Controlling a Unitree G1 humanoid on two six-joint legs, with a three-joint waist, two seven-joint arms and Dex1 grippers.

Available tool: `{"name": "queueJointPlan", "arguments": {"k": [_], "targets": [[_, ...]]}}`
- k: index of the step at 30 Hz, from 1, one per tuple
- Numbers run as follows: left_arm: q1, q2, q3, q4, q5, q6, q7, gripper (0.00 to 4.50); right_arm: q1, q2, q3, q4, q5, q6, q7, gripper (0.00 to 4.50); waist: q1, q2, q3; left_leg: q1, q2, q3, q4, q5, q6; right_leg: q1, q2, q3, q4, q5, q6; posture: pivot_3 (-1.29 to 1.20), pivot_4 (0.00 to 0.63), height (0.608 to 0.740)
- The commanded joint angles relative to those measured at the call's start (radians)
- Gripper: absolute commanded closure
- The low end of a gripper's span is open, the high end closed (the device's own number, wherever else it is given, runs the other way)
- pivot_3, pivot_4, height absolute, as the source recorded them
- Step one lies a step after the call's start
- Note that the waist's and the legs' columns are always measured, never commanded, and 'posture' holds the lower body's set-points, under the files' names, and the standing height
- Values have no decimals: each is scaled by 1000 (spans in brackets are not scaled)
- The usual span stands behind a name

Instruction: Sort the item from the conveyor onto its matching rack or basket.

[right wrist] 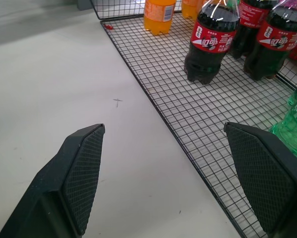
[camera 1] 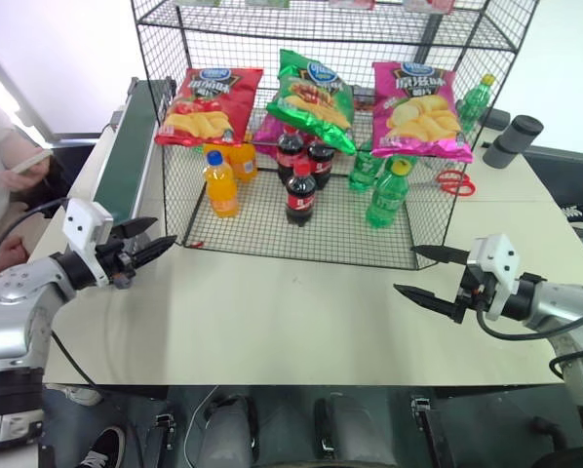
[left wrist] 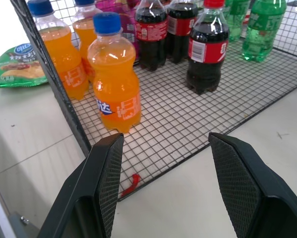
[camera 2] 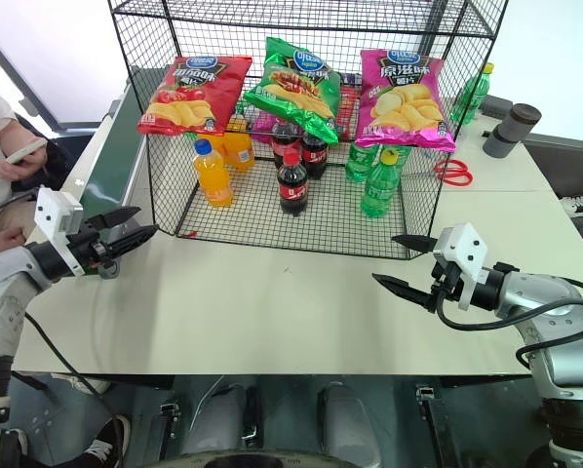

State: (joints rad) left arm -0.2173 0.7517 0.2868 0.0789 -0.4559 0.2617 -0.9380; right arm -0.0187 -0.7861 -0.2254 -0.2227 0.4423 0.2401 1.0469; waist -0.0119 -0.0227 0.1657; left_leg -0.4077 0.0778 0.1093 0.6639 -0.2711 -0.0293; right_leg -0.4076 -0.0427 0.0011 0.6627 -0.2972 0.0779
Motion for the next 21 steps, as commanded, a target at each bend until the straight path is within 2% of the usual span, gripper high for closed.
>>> {"name": "queueJointPlan", "arguments": {"k": [1, 4, 21], "targets": [[-20, 17, -16, 12, 45, -61, -11, 1619, -1, 1, -9, -11, 1, -18, -5, 490, 0, 0, 0, 0, 0, 0, 0, 0, 0, 0, 0, 0, 0, 0, 0, 0, 150, 740], [-28, 4, -16, 63, 90, -148, 1, 1619, -7, 7, -1, -8, -10, -30, -13, 490, 1, 0, 0, 0, 0, 0, 0, 0, 0, 0, 0, 0, 0, 0, 0, 0, 150, 740], [-80, -23, -45, 121, 95, -223, -42, 1619, 28, 27, 8, -33, -13, -51, -40, 490, 1, 0, 0, 0, 0, 2, 1, 0, 0, 0, 0, 0, 1, 0, 0, 0, 150, 740]]}}
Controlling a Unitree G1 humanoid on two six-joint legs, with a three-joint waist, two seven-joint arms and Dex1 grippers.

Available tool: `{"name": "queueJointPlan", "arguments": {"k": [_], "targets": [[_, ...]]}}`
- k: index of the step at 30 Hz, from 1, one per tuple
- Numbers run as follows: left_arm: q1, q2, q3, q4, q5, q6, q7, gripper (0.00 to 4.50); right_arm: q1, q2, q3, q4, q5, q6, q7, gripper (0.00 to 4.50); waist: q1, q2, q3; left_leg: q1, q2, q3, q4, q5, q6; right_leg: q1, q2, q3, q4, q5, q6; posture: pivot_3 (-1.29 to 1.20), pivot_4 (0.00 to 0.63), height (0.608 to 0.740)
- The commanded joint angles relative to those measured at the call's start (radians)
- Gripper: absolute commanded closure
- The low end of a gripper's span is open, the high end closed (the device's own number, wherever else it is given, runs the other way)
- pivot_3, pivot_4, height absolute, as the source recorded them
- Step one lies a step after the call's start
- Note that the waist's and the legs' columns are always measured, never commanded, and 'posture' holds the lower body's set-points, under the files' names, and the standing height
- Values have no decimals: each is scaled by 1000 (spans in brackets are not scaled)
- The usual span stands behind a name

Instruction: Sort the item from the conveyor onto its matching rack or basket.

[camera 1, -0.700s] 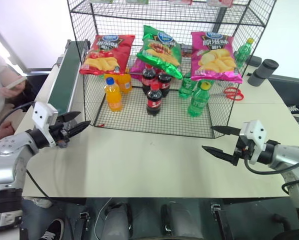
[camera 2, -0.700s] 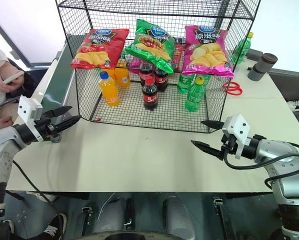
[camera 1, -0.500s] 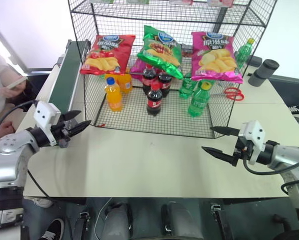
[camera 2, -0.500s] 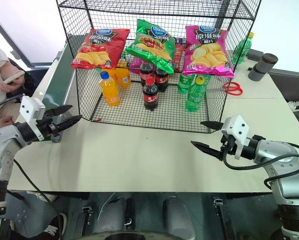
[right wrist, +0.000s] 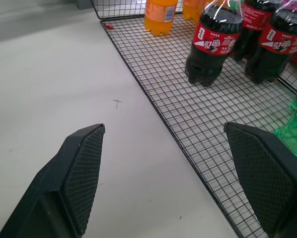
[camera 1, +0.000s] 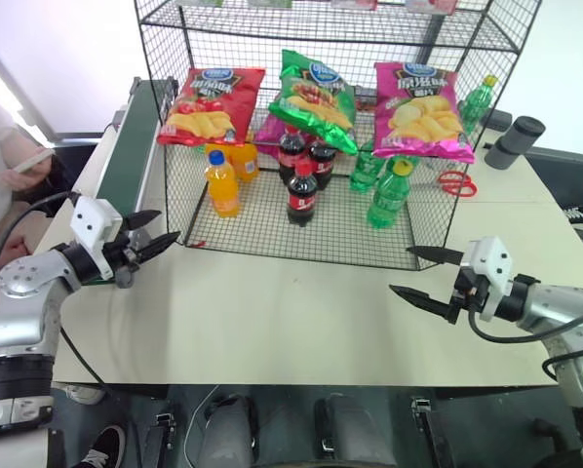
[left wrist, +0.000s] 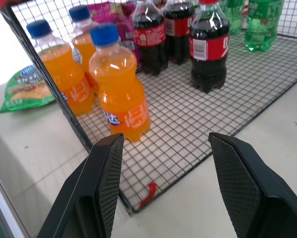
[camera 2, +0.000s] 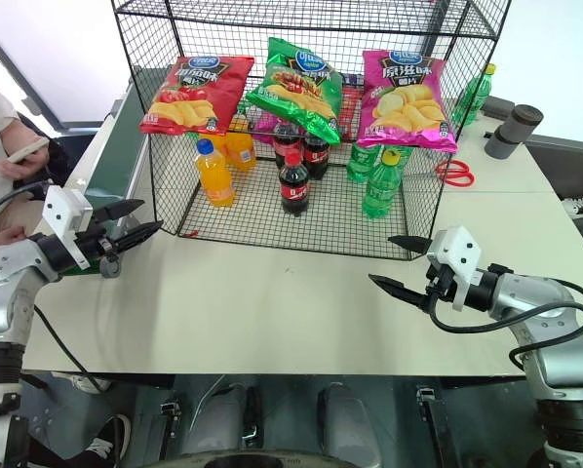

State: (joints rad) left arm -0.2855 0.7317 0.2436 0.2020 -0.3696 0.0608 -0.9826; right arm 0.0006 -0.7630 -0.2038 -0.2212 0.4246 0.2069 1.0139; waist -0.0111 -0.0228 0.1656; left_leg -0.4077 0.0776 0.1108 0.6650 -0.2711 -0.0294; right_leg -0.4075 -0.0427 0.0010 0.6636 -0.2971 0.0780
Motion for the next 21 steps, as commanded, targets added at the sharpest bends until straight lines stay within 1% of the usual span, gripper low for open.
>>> {"name": "queueJointPlan", "arguments": {"k": [1, 15, 19, 21], "targets": [[-15, -5, -4, 2, 13, -24, 8, 1619, 8, 5, -13, -36, 5, -18, -9, 490, 0, 0, 0, 0, 0, 0, 0, 0, 0, 0, 0, 0, 0, 0, 0, 0, 150, 740], [10, -17, -11, -8, 12, -25, 12, 1619, 15, -28, -30, -30, 3, -23, 19, 490, 0, 0, 0, 0, 0, 0, 1, 0, 0, 0, 0, 0, 1, 0, 0, 0, 150, 740], [2, -20, -11, -9, 2, -9, 6, 1619, 16, -20, -23, -27, -19, -41, 3, 490, 0, 0, 0, 0, 0, 0, 1, 0, 0, 0, 0, 0, 1, 0, 0, 0, 150, 740], [-25, -11, -13, 19, 8, -21, -8, 1619, 19, -18, -21, -35, -3, -31, 10, 490, 0, 0, 0, 0, 0, 0, 1, 0, 0, 0, 0, 0, 1, 0, 0, 0, 150, 740]]}}
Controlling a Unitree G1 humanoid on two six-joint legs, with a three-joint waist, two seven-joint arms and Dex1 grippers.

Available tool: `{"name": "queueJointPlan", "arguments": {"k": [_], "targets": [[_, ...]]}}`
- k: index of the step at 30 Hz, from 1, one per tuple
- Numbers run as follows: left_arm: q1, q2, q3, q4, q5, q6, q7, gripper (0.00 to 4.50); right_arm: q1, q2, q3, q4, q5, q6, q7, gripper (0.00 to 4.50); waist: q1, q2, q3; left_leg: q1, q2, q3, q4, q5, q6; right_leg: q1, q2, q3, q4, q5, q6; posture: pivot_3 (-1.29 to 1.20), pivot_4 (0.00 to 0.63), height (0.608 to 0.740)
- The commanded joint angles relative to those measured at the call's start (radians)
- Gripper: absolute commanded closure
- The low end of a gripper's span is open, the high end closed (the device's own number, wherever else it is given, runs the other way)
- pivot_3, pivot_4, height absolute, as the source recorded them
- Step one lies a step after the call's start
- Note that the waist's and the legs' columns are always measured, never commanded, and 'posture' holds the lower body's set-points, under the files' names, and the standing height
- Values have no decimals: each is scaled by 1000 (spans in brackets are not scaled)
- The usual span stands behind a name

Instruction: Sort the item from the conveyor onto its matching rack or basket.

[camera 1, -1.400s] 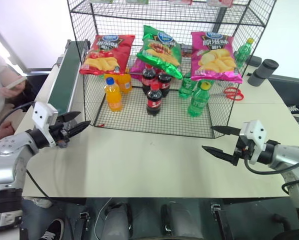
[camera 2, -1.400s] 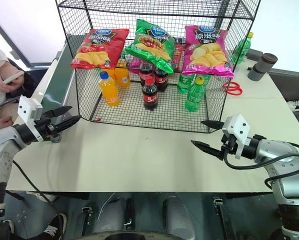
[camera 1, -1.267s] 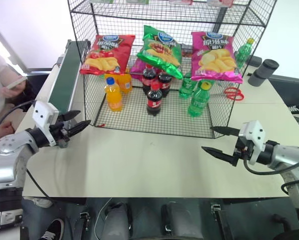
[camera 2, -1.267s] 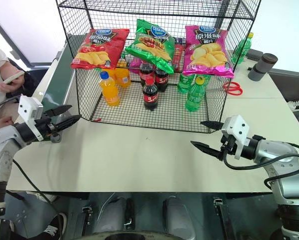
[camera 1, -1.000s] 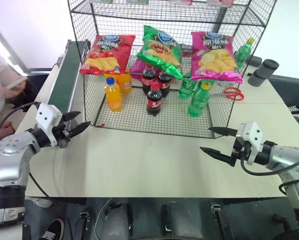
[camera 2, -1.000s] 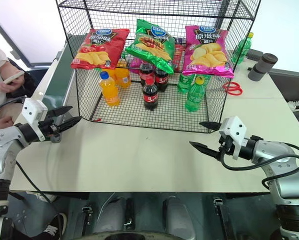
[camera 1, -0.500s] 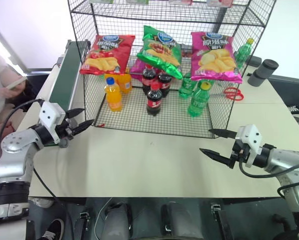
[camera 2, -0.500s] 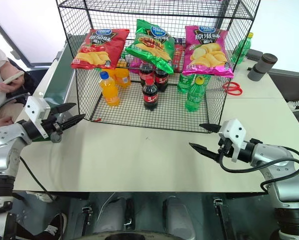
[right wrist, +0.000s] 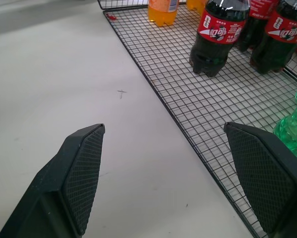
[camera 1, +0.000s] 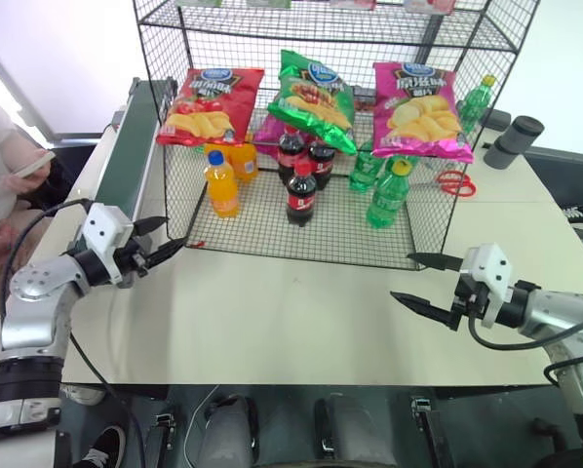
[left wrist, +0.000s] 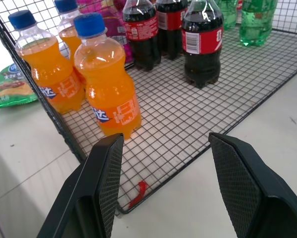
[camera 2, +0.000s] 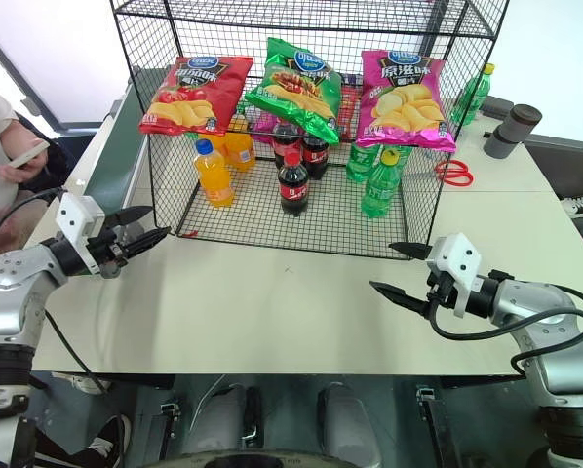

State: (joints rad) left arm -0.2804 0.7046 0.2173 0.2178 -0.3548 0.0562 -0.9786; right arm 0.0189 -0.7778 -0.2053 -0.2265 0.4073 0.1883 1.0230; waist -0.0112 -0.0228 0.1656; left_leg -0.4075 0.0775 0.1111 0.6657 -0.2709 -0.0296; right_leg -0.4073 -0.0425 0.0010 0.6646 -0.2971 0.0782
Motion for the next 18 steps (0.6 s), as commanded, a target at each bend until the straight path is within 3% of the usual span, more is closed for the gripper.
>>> {"name": "queueJointPlan", "arguments": {"k": [1, 18], "targets": [[-49, 19, 10, 26, 2, -25, -13, 1619, 1, -4, -20, -27, 16, -13, 4, 490, 0, 0, 0, 0, 0, 0, 0, 0, 0, 0, 0, 0, 0, 0, 0, 0, 150, 740], [-56, -32, 6, 61, 25, -85, 8, 1619, -63, -2, 13, 51, -42, -85, 2, 490, -1, 0, 0, 0, 0, 0, 1, 0, 0, 0, 0, 0, 1, 0, 0, 0, 150, 740]]}}
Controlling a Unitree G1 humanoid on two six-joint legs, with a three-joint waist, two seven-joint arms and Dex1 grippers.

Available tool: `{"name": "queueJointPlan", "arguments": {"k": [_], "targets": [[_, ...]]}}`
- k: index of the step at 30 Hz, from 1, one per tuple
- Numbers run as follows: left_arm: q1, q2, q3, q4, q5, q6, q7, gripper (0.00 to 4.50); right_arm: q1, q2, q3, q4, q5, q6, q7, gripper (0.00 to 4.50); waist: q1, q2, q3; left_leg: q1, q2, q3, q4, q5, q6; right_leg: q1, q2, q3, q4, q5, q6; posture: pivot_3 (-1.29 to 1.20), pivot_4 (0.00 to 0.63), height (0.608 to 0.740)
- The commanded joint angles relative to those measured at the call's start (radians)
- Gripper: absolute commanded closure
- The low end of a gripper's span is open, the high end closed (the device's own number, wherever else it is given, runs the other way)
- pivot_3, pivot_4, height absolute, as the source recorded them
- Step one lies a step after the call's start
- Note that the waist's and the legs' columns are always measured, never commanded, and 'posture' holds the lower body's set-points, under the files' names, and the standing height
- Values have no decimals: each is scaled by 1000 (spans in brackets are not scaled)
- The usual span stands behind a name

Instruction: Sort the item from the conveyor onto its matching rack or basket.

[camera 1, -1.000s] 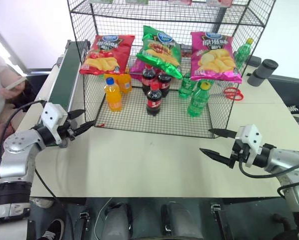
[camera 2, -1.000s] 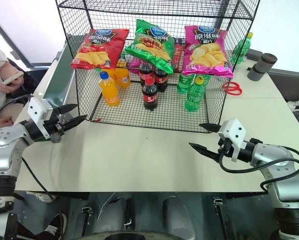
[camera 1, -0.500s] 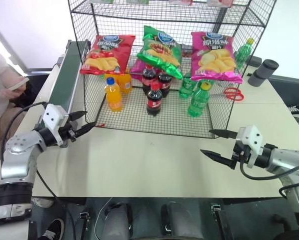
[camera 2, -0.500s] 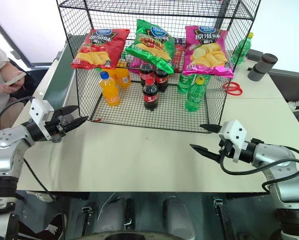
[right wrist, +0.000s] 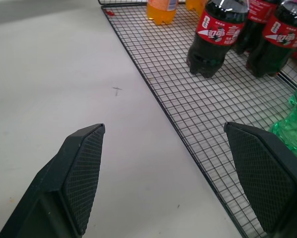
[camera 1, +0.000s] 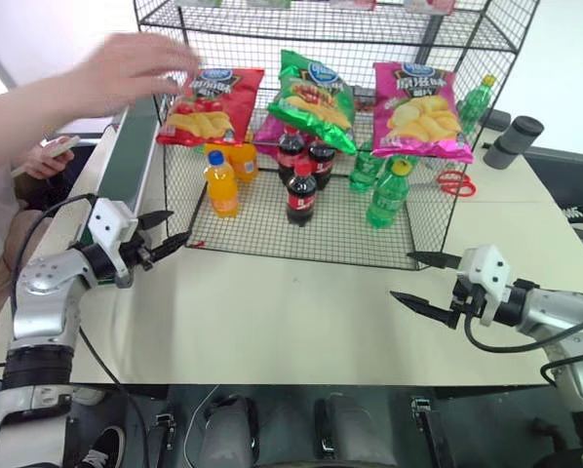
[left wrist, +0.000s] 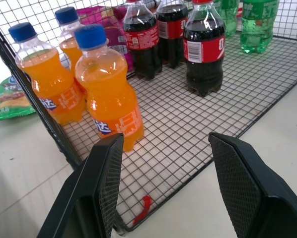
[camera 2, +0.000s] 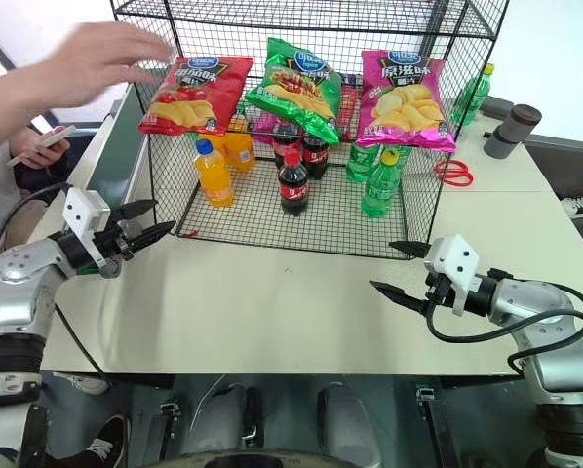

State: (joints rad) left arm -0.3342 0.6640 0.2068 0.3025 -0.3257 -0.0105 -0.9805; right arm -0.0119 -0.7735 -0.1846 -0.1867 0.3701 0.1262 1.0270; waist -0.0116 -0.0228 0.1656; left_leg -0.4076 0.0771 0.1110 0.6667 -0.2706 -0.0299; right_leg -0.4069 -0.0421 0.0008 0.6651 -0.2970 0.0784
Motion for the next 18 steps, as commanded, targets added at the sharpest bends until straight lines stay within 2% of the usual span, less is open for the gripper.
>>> {"name": "queueJointPlan", "arguments": {"k": [1, 9, 18], "targets": [[2, 7, 20, -26, -11, -15, 9, 1619, -37, -8, -5, 13, -4, -22, 2, 490, -1, 0, 0, 0, 0, 0, 0, 0, 0, 0, 0, 0, 0, 0, 0, 0, 150, 740], [8, -6, 7, -35, -21, 6, 5, 1619, -46, -33, -6, 41, -14, -45, 42, 490, 2, 0, 0, 0, 0, 0, 0, 0, 0, 0, 0, 0, 0, 0, 0, 0, 150, 740], [-104, -36, -21, 124, 31, -87, 12, 1619, -127, -17, 10, 154, -85, -133, -6, 490, -1, 0, 0, 0, 0, 0, 1, 0, 0, 1, 0, 0, 0, 0, 0, 0, 150, 740]]}}
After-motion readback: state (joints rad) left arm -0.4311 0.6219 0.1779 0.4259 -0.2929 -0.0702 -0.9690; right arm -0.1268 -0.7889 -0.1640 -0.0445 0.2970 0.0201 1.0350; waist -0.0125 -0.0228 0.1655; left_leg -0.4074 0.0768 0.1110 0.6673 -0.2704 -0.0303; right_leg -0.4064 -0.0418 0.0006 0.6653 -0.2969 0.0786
